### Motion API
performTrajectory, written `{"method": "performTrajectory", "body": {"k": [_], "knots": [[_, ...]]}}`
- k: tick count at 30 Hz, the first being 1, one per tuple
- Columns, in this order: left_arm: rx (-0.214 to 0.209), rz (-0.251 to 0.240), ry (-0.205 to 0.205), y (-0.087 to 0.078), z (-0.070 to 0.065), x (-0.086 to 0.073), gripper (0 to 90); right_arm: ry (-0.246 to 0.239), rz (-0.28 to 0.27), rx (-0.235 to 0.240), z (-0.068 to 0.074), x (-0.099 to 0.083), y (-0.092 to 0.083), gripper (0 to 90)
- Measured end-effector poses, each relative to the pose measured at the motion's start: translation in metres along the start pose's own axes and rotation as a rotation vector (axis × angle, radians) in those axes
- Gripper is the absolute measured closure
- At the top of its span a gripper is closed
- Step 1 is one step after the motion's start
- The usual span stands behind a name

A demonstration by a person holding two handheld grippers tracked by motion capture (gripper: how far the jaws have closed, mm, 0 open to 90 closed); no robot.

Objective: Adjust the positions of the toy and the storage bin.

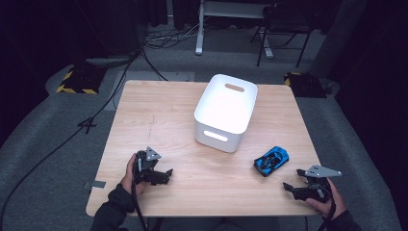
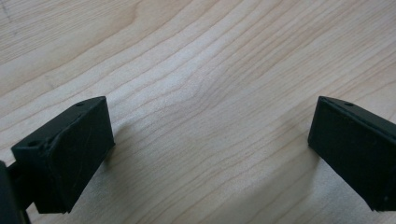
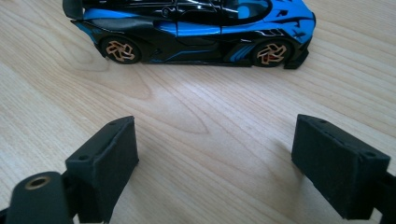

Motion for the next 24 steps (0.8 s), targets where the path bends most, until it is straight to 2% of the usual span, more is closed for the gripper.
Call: {"method": "performTrajectory", "body": {"k": [6, 9, 11, 13, 16, 17, 19, 20, 23, 24], "knots": [[-0.028, 0.000, 0.041, 0.001, -0.005, 0.001, 0.4, -0.006, 0.017, 0.005, -0.001, 0.001, 0.001, 14.0], [-0.078, -0.001, 0.093, 0.001, -0.013, 0.001, 0.2, -0.025, 0.033, 0.017, -0.002, 0.002, 0.004, 10.7], [-0.089, 0.001, 0.094, 0.002, -0.014, 0.001, 0.1, -0.017, 0.027, 0.020, -0.001, 0.004, 0.006, 9.4], [-0.077, -0.004, 0.093, 0.003, -0.014, 0.003, 0.1, -0.024, 0.040, 0.023, -0.004, 0.006, 0.009, 10.1], [-0.075, -0.004, 0.091, 0.003, -0.014, 0.003, 0.1, -0.002, 0.036, -0.001, -0.013, 0.014, 0.012, 28.2], [-0.074, -0.004, 0.090, 0.003, -0.014, 0.003, 0.1, 0.010, 0.024, -0.017, -0.020, 0.017, 0.014, 33.0], [-0.074, -0.004, 0.090, 0.003, -0.014, 0.003, 0.2, 0.018, 0.024, -0.026, -0.024, 0.018, 0.015, 34.9], [-0.074, -0.004, 0.089, 0.003, -0.014, 0.003, 0.2, 0.038, 0.001, -0.042, -0.030, 0.021, 0.018, 39.1], [-0.075, -0.002, 0.090, 0.003, -0.014, 0.003, 0.2, 0.031, 0.002, -0.043, -0.034, 0.022, 0.020, 41.3], [-0.076, -0.002, 0.090, 0.003, -0.014, 0.003, 0.2, 0.033, -0.007, -0.044, -0.038, 0.025, 0.023, 46.4]]}}
Point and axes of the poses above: each handheld gripper's, and its own axes: y roughly forward along the jaws, x roughly out of its top, z roughly to its left, the point moved 10 cm from there along y, roughly forward along the jaws, and after that the axes turned 3 degrees about -z, right-handed, at the moved point
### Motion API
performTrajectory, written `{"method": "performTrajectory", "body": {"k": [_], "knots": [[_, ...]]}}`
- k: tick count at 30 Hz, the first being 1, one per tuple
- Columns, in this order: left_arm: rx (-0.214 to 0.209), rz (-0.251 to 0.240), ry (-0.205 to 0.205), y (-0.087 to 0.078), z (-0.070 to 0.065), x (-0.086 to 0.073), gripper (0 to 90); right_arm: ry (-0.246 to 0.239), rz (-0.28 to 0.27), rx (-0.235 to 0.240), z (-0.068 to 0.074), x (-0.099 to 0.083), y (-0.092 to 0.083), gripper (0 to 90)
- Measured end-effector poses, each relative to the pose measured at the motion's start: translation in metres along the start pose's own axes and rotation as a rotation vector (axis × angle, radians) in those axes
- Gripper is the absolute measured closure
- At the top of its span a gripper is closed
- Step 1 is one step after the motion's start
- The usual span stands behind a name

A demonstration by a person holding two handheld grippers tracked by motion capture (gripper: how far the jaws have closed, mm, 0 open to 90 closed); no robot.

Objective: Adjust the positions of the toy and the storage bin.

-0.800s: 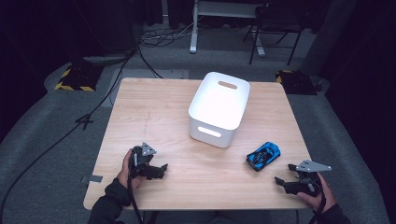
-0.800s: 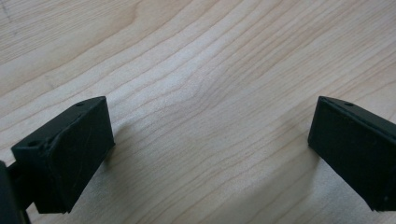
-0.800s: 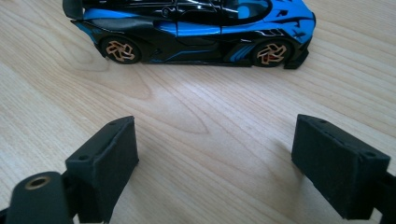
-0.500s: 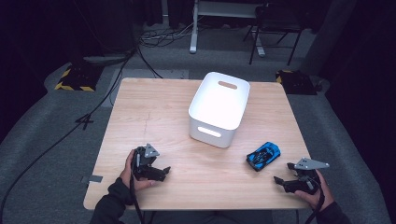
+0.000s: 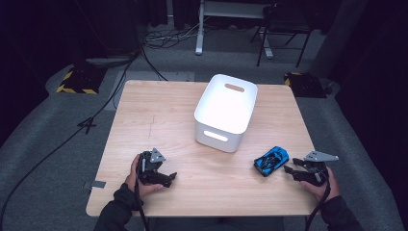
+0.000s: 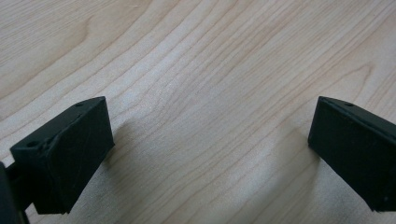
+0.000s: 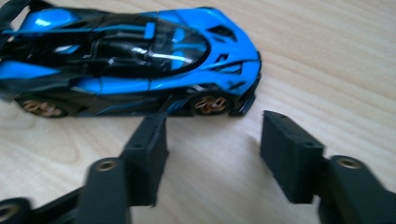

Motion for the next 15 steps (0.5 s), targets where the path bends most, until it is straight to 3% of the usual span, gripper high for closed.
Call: {"method": "performTrajectory", "body": {"k": [5, 6, 9, 12, 15], "knots": [[0.002, -0.002, -0.002, 0.000, 0.000, 0.000, 0.5, -0.021, 0.005, 0.022, -0.006, 0.005, 0.004, 55.1], [0.004, -0.005, 0.005, 0.000, 0.000, 0.000, 0.5, -0.025, -0.002, -0.004, -0.012, 0.006, 0.005, 59.7], [0.003, -0.003, 0.001, 0.000, 0.000, 0.000, 0.5, -0.008, -0.004, -0.008, -0.019, 0.008, 0.008, 58.8], [0.004, -0.005, 0.005, 0.000, 0.000, 0.000, 0.5, -0.032, 0.011, 0.033, -0.023, 0.012, 0.013, 52.3], [0.000, -0.002, -0.003, 0.000, -0.001, 0.000, 0.5, -0.049, 0.013, 0.035, -0.026, 0.016, 0.018, 54.4]]}}
Point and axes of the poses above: each handheld gripper's, and its own axes: y roughly forward along the jaws, x roughly out of its top, z roughly to its left, the point moved 10 cm from there along y, roughly forward along the jaws, and after that the axes turned 3 degrees about -z, right-handed, at the moved point
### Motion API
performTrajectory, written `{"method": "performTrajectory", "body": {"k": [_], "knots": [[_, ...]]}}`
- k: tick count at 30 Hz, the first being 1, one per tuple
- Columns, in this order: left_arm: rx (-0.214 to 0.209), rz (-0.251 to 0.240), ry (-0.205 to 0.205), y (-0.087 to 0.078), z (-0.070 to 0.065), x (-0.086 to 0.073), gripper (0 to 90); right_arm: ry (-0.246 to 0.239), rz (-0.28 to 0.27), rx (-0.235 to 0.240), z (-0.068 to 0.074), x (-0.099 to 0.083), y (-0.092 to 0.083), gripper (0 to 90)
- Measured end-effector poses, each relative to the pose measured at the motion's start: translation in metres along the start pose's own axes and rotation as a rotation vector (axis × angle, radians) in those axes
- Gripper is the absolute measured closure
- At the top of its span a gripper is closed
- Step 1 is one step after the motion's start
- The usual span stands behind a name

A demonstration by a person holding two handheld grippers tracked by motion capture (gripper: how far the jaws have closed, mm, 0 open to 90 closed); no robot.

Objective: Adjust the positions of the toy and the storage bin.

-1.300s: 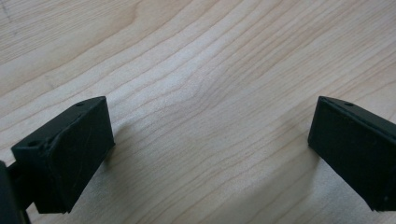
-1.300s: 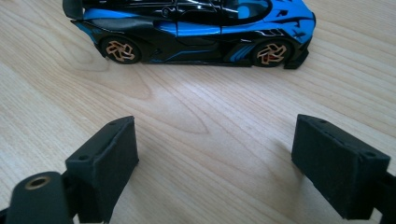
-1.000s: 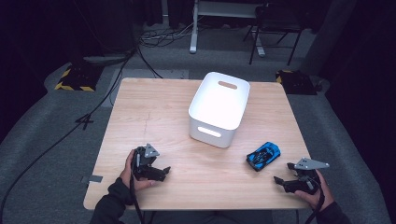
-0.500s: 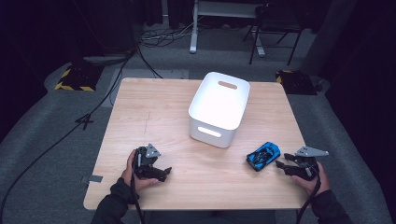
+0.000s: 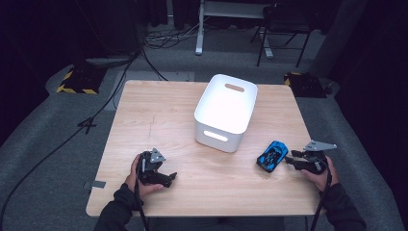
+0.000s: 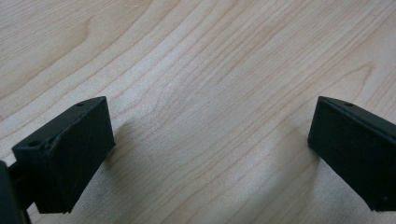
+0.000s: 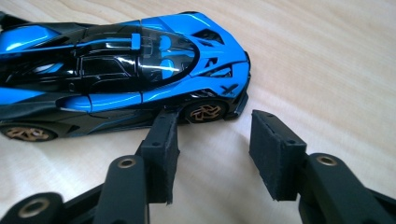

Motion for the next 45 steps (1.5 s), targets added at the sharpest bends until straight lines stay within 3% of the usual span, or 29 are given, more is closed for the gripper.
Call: {"method": "performTrajectory", "body": {"k": [1, 4, 6, 18, 24, 25, 26, 27, 29, 31, 36, 41, 42, 45], "knots": [[0.002, 0.000, 0.001, 0.000, 0.000, 0.000, 0.5, 0.008, -0.015, -0.003, -0.002, 0.005, 0.006, 59.2], [0.002, -0.001, 0.001, 0.000, 0.000, 0.000, 0.5, 0.002, -0.019, -0.016, -0.002, 0.011, 0.012, 59.8], [0.002, -0.003, -0.002, 0.000, 0.000, 0.000, 0.5, -0.028, -0.031, -0.027, -0.001, 0.016, 0.018, 63.2], [-0.001, -0.002, -0.001, 0.000, 0.000, 0.000, 0.5, 0.004, -0.058, -0.040, 0.002, 0.042, 0.050, 65.5], [-0.007, 0.003, -0.002, 0.001, -0.001, 0.000, 0.5, -0.006, -0.064, -0.064, 0.008, 0.050, 0.059, 65.7], [-0.007, 0.006, 0.002, 0.000, -0.001, 0.000, 0.5, 0.001, -0.066, -0.077, 0.007, 0.051, 0.060, 58.5], [-0.006, 0.003, -0.002, 0.001, -0.001, 0.000, 0.5, 0.001, -0.066, -0.077, 0.007, 0.051, 0.060, 58.5], [-0.007, 0.003, -0.002, 0.001, -0.001, 0.000, 0.5, 0.020, -0.055, -0.100, 0.003, 0.050, 0.059, 48.5], [-0.007, 0.003, -0.002, 0.001, -0.001, 0.000, 0.5, 0.035, -0.056, -0.092, 0.001, 0.050, 0.058, 45.0], [-0.006, 0.003, -0.002, 0.001, -0.001, 0.000, 0.5, 0.088, -0.091, -0.102, -0.003, 0.053, 0.046, 38.9], [-0.007, 0.003, -0.002, 0.001, -0.001, 0.000, 0.5, 0.115, -0.124, -0.084, 0.003, 0.058, 0.028, 32.9], [-0.007, 0.003, -0.002, 0.000, -0.001, 0.000, 0.5, 0.083, -0.183, -0.027, 0.034, 0.069, 0.003, 26.5], [-0.007, 0.003, -0.002, 0.000, -0.001, 0.000, 0.6, 0.083, -0.183, -0.027, 0.034, 0.069, 0.003, 26.5], [0.000, 0.001, 0.008, 0.000, 0.000, 0.001, 0.6, 0.062, -0.193, -0.017, 0.060, 0.071, -0.003, 21.7]]}}
Point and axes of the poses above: each handheld gripper's, and its own axes: y roughly forward along the jaws, x roughly out of its top, z roughly to its left, the point moved 10 cm from there along y, roughly forward along the jaws, and after that the axes turned 3 degrees about -z, right-handed, at the moved point
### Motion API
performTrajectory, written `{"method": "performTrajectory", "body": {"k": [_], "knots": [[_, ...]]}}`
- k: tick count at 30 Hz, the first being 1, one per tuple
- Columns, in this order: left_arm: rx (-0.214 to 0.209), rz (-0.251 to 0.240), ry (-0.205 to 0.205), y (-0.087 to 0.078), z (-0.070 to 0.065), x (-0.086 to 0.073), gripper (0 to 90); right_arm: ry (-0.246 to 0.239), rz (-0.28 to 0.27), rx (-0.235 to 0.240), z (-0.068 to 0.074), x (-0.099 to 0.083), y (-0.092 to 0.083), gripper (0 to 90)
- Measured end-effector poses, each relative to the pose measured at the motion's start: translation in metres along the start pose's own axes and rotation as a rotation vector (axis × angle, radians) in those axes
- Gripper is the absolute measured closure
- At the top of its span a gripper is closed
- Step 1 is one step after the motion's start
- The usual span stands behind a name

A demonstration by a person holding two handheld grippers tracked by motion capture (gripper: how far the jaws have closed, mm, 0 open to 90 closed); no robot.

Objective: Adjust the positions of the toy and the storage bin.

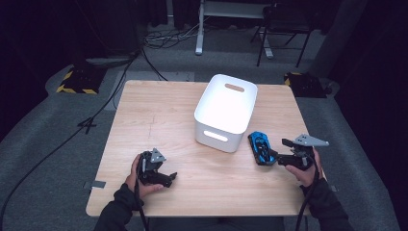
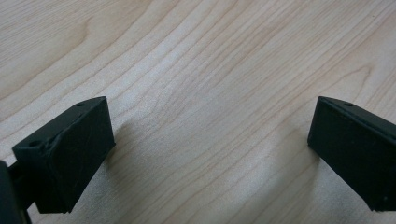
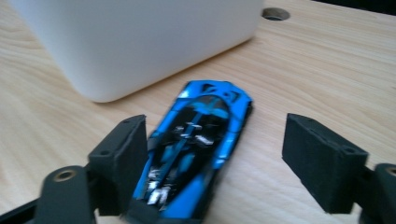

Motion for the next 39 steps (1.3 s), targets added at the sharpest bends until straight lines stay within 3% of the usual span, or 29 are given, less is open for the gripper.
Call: {"method": "performTrajectory", "body": {"k": [7, 9, 10, 11, 13, 20, 23, 29, 35, 39], "knots": [[0.000, 0.001, -0.002, 0.000, 0.000, 0.000, 0.6, -0.004, 0.003, 0.016, 0.027, -0.007, 0.000, 16.3], [0.000, 0.000, 0.000, 0.000, 0.000, 0.000, 0.6, -0.001, 0.011, 0.010, 0.033, -0.012, 0.003, 16.3], [0.000, 0.001, -0.002, 0.000, 0.000, 0.000, 0.6, -0.010, 0.031, -0.017, 0.036, -0.018, 0.009, 16.3], [0.000, 0.001, -0.002, 0.000, 0.000, 0.000, 0.6, -0.010, 0.031, -0.017, 0.036, -0.018, 0.009, 16.3], [0.000, 0.002, -0.002, 0.000, 0.000, 0.000, 0.6, -0.026, 0.062, -0.065, 0.035, -0.024, 0.017, 16.6], [0.000, 0.001, -0.002, 0.000, 0.000, 0.000, 0.6, 0.001, 0.095, -0.130, 0.033, -0.033, 0.026, 15.1], [-0.001, 0.002, -0.005, 0.000, 0.000, 0.000, 0.6, -0.003, 0.106, -0.186, 0.032, -0.033, 0.033, 15.8], [0.000, 0.001, -0.002, 0.000, 0.000, 0.000, 0.6, 0.023, 0.135, -0.192, 0.026, -0.039, 0.039, 15.7], [0.000, 0.002, -0.004, 0.000, 0.000, 0.000, 0.6, -0.019, 0.174, -0.196, 0.024, -0.046, 0.040, 14.2], [0.002, 0.000, 0.000, 0.000, 0.000, 0.000, 0.6, -0.008, 0.172, -0.167, 0.023, -0.047, 0.039, 14.6]]}}
Point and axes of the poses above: each handheld gripper's, and its own axes: y roughly forward along the jaws, x roughly out of its top, z roughly to its left, the point moved 10 cm from there along y, roughly forward along the jaws, and after that the axes turned 3 degrees about -z, right-handed, at the moved point
